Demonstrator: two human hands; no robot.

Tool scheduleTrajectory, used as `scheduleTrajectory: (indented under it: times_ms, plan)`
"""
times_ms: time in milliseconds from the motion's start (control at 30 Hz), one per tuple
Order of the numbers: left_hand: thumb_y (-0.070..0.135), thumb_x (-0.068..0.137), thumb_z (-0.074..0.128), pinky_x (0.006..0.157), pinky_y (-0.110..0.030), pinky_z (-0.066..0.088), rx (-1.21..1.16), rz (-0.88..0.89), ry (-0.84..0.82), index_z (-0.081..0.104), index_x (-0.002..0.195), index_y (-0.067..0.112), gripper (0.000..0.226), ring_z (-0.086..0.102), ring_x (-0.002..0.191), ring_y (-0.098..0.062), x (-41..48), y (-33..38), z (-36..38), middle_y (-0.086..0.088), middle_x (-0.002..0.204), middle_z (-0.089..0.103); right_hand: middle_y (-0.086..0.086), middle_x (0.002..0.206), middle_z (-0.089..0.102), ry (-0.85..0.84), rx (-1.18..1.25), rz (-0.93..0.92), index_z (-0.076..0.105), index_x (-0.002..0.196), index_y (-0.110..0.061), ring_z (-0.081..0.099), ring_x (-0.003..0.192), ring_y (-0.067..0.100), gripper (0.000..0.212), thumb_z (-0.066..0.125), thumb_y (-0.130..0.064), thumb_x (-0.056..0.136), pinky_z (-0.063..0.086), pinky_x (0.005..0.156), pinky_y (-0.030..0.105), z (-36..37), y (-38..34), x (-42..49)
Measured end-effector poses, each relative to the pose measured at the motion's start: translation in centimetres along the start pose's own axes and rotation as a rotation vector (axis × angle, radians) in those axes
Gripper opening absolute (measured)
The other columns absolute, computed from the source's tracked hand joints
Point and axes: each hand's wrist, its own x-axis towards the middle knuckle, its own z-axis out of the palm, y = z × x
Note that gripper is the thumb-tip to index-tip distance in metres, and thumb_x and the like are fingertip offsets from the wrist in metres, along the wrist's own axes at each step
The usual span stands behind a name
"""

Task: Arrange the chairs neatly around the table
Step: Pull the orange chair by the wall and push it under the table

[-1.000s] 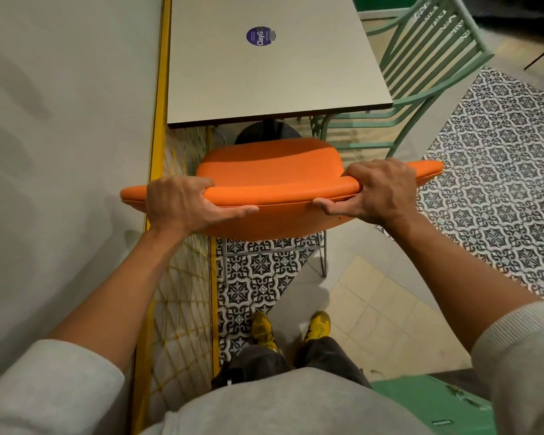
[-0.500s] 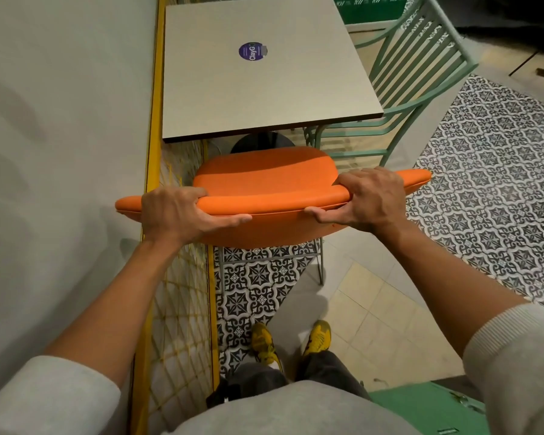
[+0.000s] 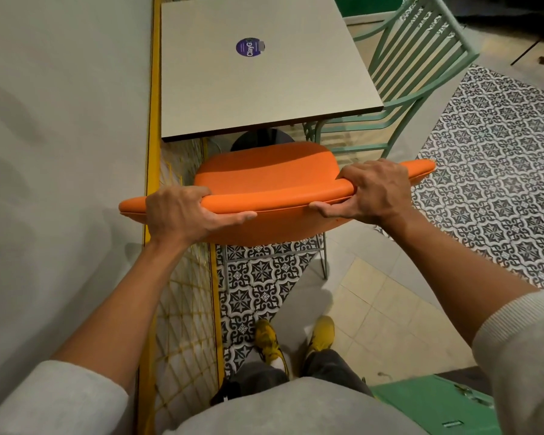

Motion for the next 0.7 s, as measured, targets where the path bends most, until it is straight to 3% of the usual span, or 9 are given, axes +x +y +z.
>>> scheduleTrajectory:
  times_ms: [300, 433, 500, 633, 700]
  plan:
    - [0.112, 0.060, 0.041, 0.051, -0.030, 0.049, -0.007, 0.035, -0.006, 0.070, 0.071, 0.026, 0.091, 0.055, 0.049, -0.016, -0.1, 0.1, -0.6, 0.008, 0.055, 0.056, 0.000, 0.079, 0.075, -0.062, 0.006, -0.010, 0.072, 0.083, -0.022, 0.068, 0.072, 0.023, 0.095, 0.035, -0.109, 0.077, 0.053, 0.079, 0.041, -0.5, -0.2, 0.0]
    - [0.110, 0.062, 0.045, 0.054, -0.027, 0.047, -0.049, 0.046, -0.028, 0.076, 0.083, 0.030, 0.088, 0.058, 0.054, -0.010, -0.4, 0.3, -1.1, 0.013, 0.059, 0.060, -0.003, 0.080, 0.074, -0.092, 0.037, -0.023, 0.072, 0.084, -0.024, 0.069, 0.075, 0.022, 0.091, 0.035, -0.108, 0.078, 0.050, 0.082, 0.041, -0.7, 0.0, -0.1]
    - [0.109, 0.062, 0.047, 0.059, -0.031, 0.054, -0.086, 0.034, -0.043, 0.077, 0.091, 0.033, 0.087, 0.063, 0.060, -0.009, -0.6, 0.4, -1.4, 0.015, 0.066, 0.066, -0.005, 0.081, 0.074, -0.144, 0.048, -0.018, 0.073, 0.087, -0.026, 0.069, 0.077, 0.020, 0.094, 0.033, -0.109, 0.077, 0.052, 0.083, 0.041, -0.9, 0.1, 0.1]
    - [0.108, 0.064, 0.046, 0.070, -0.036, 0.058, -0.114, 0.015, -0.069, 0.079, 0.101, 0.034, 0.089, 0.067, 0.069, -0.010, -0.3, 1.3, -2.0, 0.015, 0.076, 0.072, -0.005, 0.083, 0.076, -0.167, 0.084, -0.043, 0.079, 0.105, -0.027, 0.069, 0.075, 0.019, 0.100, 0.033, -0.110, 0.075, 0.055, 0.076, 0.037, -1.5, 0.7, 0.5]
    - [0.109, 0.064, 0.045, 0.072, -0.035, 0.056, -0.099, 0.016, -0.072, 0.079, 0.108, 0.034, 0.093, 0.069, 0.075, -0.012, 0.0, 2.7, -2.4, 0.012, 0.084, 0.075, -0.001, 0.098, 0.080, -0.190, 0.069, -0.059, 0.078, 0.122, -0.027, 0.073, 0.085, 0.023, 0.108, 0.032, -0.112, 0.073, 0.057, 0.081, 0.038, -1.7, 1.0, 0.8]
